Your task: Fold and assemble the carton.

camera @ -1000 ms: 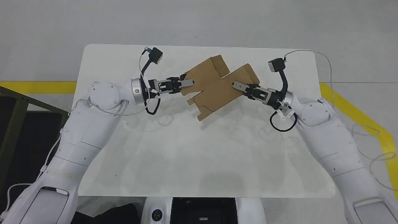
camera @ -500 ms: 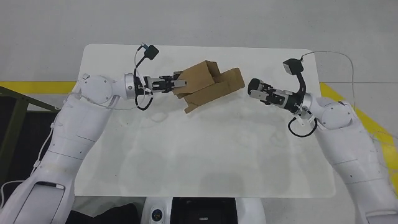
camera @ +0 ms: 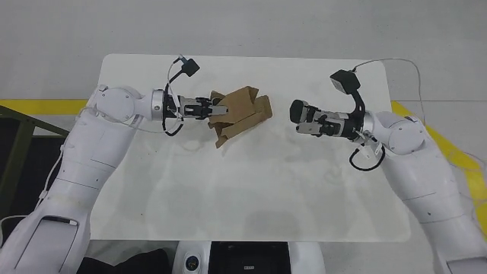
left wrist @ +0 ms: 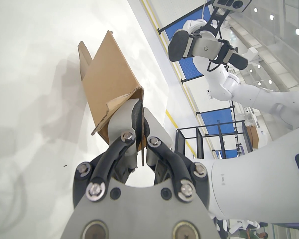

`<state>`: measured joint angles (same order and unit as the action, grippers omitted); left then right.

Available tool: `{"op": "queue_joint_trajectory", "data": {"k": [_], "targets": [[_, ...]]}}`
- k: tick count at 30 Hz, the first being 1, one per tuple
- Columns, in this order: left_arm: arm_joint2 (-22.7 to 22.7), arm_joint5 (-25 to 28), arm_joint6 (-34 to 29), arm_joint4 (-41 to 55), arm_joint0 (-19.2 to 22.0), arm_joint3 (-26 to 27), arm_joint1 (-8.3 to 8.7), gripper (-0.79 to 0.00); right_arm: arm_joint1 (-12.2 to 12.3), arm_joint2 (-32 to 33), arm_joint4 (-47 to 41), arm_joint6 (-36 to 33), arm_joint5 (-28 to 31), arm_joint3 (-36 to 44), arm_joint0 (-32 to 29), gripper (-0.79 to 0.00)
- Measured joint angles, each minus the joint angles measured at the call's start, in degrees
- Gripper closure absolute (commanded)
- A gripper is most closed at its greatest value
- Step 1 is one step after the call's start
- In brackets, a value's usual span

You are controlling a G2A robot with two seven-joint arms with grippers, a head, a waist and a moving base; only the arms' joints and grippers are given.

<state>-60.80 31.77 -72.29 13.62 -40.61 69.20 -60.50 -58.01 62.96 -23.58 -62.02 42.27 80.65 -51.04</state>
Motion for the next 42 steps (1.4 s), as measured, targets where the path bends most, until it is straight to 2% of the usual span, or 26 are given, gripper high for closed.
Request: {"op": "queue_joint_trajectory", "data": {"k": [4, 16, 19, 33, 40, 42], "targets": [[0.98, -1.49, -1.73, 2.47, -0.29, 1.62, 0.17, 0.0, -0.81, -4.3, 0.01, 0.64, 0.64, -2.42, 3.08, -0.653], [2.73, -3.02, -3.25, 6.49, -1.44, 4.88, 1.49, 0.0, -2.19, -12.62, -0.02, 1.88, 1.88, -9.71, 9.23, -0.585], [3.14, -3.29, -3.51, 7.63, -1.43, 5.31, 1.68, 0.0, -2.43, -13.83, 0.03, 2.4, 2.4, -11.28, 10.15, -0.529], [4.22, -3.31, -3.53, 9.74, -0.9, 5.7, 2.36, 0.0, -3.72, -19.39, -0.81, 3.54, 3.54, -14.31, 13.15, -0.403], [4.61, -3.08, -3.3, 9.98, -0.63, 5.44, 2.61, 0.0, -4.49, -21.6, -4.03, 4.63, 4.63, -15.97, 14.23, -0.342], [4.68, -3.0, -3.22, 9.93, -0.58, 5.28, 2.69, 0.0, -4.56, -21.95, -4.67, 4.77, 4.77, -16.45, 14.51, -0.302]]}}
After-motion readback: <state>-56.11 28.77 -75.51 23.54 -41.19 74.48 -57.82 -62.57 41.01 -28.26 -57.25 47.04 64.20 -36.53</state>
